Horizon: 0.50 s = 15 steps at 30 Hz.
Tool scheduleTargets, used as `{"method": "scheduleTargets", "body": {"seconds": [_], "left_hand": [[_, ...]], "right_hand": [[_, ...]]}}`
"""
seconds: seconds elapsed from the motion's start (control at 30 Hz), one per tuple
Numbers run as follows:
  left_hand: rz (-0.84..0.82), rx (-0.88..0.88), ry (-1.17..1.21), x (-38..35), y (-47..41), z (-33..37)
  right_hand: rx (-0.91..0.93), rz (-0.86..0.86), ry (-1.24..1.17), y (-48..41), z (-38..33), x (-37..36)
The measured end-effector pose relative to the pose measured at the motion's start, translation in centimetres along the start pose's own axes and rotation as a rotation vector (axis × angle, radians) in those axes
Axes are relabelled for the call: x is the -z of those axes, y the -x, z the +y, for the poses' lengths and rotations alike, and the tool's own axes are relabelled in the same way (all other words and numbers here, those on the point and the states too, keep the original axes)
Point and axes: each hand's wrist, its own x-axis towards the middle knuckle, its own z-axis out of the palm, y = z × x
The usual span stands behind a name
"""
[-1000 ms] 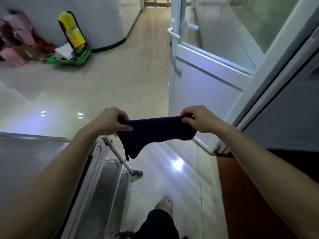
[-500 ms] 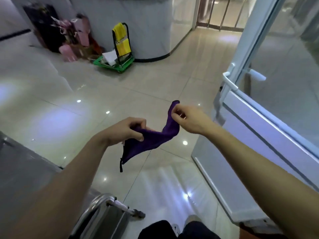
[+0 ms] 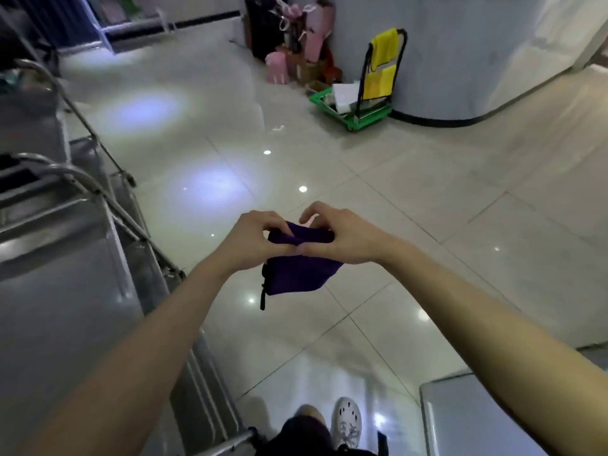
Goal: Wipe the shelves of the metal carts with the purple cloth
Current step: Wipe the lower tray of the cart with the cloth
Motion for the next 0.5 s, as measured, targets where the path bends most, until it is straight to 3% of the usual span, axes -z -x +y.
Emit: {"method": "scheduleTargets", "body": {"seconds": [0.13,0.27,0.37,0.5], "left_hand": [[0.249,0.080,0.019,3.1,-1.1,-3.2],[0.255,0.294,0.211,7.9,-1.6,-8.5],[0.220,0.432,0.147,10.2,-2.0,-13.1],[0.427,0.562,0.283,12.0,-2.7,-17.3]], "right_hand": [[0.158,-0.091,0.185,-9.5,-0.3,0.1],[0.295,-0.188,0.187,-19.4,-1.7,-0.8],[0.356,-0.283,0.195,-26.6,-3.0,-2.3],[0.376,-0.362,0.158,-34.5,-5.1,-4.2]]}}
